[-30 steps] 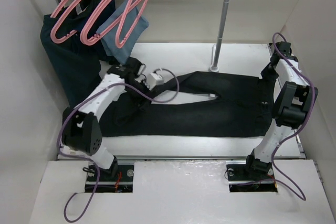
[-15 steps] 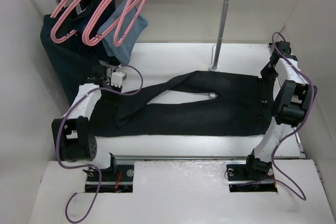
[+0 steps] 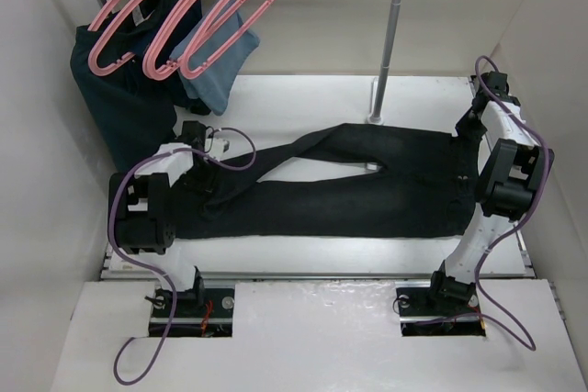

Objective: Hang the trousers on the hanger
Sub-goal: Flatten out the trousers at the center of the board.

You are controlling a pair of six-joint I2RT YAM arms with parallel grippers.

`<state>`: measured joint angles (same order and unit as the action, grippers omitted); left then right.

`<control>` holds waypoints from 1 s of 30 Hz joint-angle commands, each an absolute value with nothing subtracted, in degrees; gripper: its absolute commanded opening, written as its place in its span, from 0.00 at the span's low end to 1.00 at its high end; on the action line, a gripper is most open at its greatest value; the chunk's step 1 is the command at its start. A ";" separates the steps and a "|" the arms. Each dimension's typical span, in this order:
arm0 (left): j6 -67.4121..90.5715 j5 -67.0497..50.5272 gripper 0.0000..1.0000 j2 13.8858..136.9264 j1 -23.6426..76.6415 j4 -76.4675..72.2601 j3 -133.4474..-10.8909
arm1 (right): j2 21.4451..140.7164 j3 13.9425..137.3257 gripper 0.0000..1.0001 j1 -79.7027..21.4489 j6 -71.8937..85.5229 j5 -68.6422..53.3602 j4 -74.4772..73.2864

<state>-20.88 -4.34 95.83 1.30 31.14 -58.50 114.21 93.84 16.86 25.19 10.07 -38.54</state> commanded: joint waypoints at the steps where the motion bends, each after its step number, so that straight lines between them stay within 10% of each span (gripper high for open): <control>1: -20.30 -4.74 0.29 94.51 1.67 30.14 -58.27 | 112.94 96.77 0.00 17.31 24.26 9.76 -36.21; 14: -23.99 -12.92 0.40 88.14 -4.48 34.98 -66.88 | 112.93 95.71 0.00 17.31 23.73 9.76 -36.21; 30: -23.47 -12.74 0.29 98.00 -4.48 34.01 -61.79 | 111.88 95.10 0.00 17.31 23.73 10.28 -36.21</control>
<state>-23.14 -11.22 98.50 -4.51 33.61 -62.37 114.21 93.82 16.86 24.34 10.04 -38.54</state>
